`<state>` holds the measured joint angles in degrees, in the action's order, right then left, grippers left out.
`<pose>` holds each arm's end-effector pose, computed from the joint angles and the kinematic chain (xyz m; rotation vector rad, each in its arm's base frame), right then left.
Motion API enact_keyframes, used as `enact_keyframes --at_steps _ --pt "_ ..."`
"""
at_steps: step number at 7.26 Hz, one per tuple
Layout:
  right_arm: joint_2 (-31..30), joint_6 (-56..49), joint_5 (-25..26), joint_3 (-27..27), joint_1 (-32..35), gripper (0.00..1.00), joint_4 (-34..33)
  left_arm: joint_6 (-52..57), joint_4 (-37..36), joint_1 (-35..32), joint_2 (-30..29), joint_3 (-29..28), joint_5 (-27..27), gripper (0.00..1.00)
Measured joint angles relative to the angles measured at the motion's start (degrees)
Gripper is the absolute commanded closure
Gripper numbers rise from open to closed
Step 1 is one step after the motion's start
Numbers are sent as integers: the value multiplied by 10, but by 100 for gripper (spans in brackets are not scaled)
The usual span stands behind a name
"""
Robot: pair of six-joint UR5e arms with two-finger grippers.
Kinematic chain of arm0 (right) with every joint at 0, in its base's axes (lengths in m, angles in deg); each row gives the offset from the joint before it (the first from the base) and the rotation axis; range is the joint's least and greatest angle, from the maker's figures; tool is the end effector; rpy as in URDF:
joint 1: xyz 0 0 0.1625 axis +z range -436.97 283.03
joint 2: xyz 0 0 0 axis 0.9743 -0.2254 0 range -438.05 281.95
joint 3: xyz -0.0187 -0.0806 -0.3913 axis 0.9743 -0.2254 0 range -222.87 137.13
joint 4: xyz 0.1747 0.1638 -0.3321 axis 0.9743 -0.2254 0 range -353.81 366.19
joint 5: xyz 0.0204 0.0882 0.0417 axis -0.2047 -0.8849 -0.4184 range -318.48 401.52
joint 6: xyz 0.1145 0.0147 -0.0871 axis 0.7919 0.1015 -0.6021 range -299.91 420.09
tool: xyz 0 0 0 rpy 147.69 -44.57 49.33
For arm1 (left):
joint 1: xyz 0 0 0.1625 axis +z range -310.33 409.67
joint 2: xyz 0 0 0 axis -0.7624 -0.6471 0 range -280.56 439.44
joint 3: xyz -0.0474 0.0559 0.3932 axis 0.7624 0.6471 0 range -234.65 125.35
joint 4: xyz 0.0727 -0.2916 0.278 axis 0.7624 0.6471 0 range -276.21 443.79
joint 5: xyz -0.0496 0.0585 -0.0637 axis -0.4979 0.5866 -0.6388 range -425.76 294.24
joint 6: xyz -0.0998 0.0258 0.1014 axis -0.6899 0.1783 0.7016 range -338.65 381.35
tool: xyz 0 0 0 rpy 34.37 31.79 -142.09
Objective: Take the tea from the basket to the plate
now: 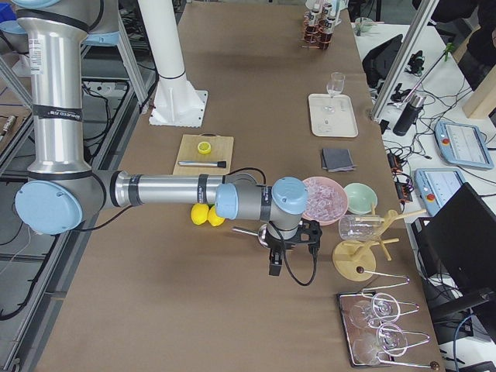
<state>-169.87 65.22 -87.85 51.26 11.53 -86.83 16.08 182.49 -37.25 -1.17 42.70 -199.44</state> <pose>0.0291 -0.4734 0.6596 -0.0516 -0.6855 0.0652 -0.0101 -0.4340 0.6632 0.0547 0.7675 0.0079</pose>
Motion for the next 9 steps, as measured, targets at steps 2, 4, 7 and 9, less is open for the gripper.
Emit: enact_keyframes --at_steps 2,4,7,9 --pt "1 0 0 0 0 0 0 0 0 0 0 0 0 2" --pt "3 0 -1 0 0 0 0 0 0 0 0 2 0 2" --pt "11 -2 -36 0 -1 0 5 -3 -2 0 -10 -1 3 2" --pt "10 0 -59 -7 -13 0 101 -15 -5 0 -40 -23 7 3"
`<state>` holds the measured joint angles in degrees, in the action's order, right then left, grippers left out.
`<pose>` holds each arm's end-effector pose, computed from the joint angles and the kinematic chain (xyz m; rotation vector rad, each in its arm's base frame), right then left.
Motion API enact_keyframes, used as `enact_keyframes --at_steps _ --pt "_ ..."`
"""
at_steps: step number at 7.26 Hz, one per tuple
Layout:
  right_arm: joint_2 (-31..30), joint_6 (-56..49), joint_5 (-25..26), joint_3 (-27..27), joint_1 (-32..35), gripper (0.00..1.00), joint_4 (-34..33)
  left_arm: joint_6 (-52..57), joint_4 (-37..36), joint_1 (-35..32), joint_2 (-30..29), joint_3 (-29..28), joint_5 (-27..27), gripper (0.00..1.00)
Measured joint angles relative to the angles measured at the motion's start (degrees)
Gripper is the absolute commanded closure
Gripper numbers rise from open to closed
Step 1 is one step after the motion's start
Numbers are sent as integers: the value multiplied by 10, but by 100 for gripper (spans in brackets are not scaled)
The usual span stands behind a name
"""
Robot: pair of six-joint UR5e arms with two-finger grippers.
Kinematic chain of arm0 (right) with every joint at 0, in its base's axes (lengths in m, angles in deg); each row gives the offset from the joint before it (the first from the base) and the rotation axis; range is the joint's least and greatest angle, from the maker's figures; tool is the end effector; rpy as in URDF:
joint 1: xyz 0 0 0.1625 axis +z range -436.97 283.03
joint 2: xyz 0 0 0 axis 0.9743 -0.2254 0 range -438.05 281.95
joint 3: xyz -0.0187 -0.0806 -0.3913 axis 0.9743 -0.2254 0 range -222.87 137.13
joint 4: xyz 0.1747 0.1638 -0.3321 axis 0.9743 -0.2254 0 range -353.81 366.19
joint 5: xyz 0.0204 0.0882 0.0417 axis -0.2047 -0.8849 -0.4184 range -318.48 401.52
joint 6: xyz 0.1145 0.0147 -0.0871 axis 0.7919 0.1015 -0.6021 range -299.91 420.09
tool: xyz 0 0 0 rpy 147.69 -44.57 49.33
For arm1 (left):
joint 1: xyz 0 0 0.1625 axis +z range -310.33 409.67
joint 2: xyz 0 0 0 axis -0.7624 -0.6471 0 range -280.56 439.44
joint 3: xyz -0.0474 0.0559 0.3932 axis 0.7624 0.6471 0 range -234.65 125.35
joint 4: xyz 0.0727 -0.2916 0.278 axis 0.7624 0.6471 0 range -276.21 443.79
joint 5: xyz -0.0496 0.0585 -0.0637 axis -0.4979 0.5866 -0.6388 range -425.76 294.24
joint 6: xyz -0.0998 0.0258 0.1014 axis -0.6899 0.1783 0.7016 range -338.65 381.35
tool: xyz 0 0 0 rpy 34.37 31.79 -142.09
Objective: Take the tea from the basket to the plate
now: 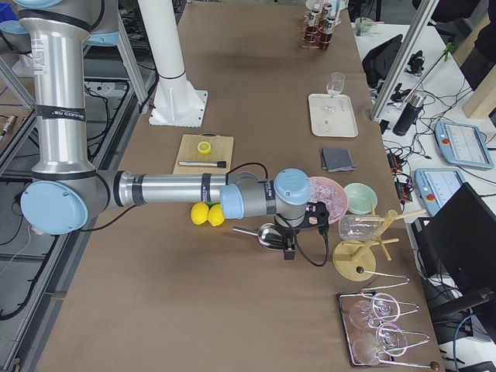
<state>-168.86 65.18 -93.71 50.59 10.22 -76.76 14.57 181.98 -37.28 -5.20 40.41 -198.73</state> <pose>0.0062 -0.4974 0.6280 0.1058 -0.7966 -0.0291 -0.0100 -0.4642 0.6538 0.0665 0.7573 -0.0104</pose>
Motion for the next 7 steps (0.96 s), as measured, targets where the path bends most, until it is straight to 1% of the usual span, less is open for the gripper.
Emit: enact_keyframes --at_steps 2,3,4,5,6,7 --pt "-5 3 -8 -3 -23 0 126 -77 -2 -17 -49 -20 0 2" --pt "-2 3 -20 -5 -45 0 189 -140 -2 -39 -72 -27 -3 2" --pt "5 3 -29 -7 -78 0 257 -227 3 -62 -93 -32 -6 2" --pt "21 4 -34 -6 -111 0 319 -337 14 -74 -118 -33 -6 2" --pt "41 5 -36 -3 -137 0 377 -480 46 -77 -148 -45 -2 3" --pt "60 8 -37 0 -156 0 438 -643 118 -78 -180 -85 11 3"
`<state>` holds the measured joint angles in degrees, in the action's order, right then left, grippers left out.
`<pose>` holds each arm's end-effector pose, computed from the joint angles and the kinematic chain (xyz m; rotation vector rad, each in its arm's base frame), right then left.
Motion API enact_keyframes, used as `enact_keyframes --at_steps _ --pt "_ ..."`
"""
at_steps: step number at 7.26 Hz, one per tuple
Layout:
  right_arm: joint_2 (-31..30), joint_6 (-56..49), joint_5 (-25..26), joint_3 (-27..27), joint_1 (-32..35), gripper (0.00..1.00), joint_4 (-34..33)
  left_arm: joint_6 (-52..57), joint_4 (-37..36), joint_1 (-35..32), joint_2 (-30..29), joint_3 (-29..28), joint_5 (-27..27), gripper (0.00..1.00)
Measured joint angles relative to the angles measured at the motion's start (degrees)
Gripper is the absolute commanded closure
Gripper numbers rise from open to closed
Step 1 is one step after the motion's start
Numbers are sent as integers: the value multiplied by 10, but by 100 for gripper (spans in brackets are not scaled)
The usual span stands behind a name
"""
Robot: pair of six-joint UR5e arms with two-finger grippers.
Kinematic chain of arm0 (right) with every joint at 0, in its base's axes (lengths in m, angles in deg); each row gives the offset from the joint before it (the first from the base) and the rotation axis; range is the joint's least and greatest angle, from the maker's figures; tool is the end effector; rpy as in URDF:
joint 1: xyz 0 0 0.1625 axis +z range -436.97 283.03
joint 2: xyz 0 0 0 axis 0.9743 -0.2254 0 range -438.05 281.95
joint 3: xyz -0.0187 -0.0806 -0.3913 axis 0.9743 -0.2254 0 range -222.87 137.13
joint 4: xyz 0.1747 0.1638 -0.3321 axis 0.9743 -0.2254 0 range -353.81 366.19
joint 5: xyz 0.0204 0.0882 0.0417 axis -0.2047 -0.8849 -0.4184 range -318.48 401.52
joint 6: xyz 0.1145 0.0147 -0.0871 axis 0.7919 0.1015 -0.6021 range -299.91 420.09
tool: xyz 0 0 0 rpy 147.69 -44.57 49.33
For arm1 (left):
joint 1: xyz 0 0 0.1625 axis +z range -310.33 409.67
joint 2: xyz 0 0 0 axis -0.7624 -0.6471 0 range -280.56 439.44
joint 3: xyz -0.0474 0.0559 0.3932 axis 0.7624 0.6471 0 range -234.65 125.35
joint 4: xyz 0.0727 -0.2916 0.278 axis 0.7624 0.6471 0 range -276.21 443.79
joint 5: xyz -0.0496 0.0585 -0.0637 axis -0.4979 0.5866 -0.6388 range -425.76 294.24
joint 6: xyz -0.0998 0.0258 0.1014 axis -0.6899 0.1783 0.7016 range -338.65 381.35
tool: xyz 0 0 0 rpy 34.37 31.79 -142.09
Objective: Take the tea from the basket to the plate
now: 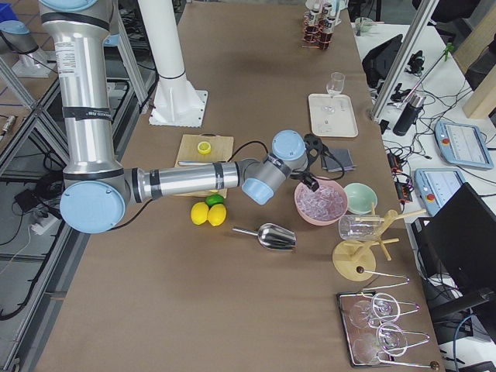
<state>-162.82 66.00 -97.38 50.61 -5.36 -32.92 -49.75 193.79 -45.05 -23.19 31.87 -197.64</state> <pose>-0.1510 -0.5311 0.4642 0.7975 -0.9707 -0.6314 -0.0867 -0.6041 0.5366 0.0159 0.9075 -1.0514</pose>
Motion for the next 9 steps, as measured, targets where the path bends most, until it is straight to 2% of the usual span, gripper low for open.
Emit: enact_keyframes --at_steps 2,3,5,6,7,8,9 --pt "30 4 3 0 -22 0 114 -227 136 5 -25 -74 33 3" --pt "39 6 4 0 -28 0 152 -317 164 15 -35 -89 46 3" --pt "47 42 10 -5 -36 0 224 -460 174 32 -58 -93 56 3" --pt "51 74 27 -9 -45 0 278 -497 174 39 -64 -93 58 3" --pt "52 112 51 -24 -55 0 344 -518 174 52 -67 -95 67 9" --pt "54 156 86 -46 -75 0 418 -530 175 66 -68 -96 89 71" --pt "55 194 131 -59 -109 0 475 -537 175 76 -73 -100 105 100"
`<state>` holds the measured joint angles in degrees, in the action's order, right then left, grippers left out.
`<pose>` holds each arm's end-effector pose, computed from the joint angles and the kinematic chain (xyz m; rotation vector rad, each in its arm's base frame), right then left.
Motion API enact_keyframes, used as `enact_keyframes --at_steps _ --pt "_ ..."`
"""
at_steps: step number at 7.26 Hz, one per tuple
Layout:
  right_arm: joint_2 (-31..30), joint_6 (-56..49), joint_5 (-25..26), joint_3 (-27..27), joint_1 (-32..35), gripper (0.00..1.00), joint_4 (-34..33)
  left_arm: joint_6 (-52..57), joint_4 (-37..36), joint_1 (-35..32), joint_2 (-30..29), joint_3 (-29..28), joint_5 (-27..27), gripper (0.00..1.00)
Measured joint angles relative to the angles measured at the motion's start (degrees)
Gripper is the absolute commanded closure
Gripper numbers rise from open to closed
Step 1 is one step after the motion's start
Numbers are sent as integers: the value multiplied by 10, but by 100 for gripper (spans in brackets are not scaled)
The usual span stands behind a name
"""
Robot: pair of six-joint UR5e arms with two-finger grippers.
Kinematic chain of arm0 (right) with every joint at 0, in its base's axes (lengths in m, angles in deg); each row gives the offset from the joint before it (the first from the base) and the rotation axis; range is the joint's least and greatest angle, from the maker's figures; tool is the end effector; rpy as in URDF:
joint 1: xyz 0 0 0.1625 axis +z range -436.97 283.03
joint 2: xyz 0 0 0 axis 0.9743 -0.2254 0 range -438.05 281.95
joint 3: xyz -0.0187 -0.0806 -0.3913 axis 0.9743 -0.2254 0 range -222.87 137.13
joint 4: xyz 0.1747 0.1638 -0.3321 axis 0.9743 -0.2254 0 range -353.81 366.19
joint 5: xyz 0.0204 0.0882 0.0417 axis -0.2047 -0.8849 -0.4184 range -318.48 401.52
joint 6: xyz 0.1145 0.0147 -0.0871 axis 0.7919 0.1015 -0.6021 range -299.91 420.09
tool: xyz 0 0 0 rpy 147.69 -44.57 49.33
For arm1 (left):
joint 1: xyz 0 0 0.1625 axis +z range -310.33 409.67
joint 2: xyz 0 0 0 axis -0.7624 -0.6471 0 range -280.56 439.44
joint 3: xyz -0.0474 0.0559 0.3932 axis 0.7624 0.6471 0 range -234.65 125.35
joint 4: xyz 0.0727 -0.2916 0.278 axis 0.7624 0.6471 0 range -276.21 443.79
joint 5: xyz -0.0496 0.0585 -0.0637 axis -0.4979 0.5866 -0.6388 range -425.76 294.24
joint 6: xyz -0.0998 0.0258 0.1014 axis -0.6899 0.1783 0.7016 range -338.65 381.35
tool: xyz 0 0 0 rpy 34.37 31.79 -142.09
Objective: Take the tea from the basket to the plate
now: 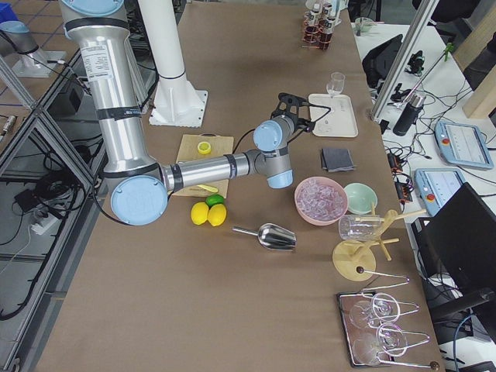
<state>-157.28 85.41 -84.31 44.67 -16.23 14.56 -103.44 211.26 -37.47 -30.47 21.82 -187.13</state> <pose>-0.2223 -0.4962 0.3703 1.4009 -1.2099 -0.6275 -0.0241 -0.6804 0.5154 -0.1593 1.0380 -1.7535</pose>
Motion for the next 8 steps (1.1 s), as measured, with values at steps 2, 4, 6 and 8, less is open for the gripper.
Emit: enact_keyframes --at_steps 2,4,6,8 --pt "26 12 38 -8 -51 0 39 -27 -1 10 -18 -13 9 100" --pt "77 -84 41 -12 -86 0 20 -39 -3 11 -22 -5 8 100" --pt "93 -74 40 -13 -114 0 0 -63 -41 13 -11 54 -2 100" --pt "97 -27 39 -11 -125 0 -1 -86 -208 26 -7 191 -10 100"
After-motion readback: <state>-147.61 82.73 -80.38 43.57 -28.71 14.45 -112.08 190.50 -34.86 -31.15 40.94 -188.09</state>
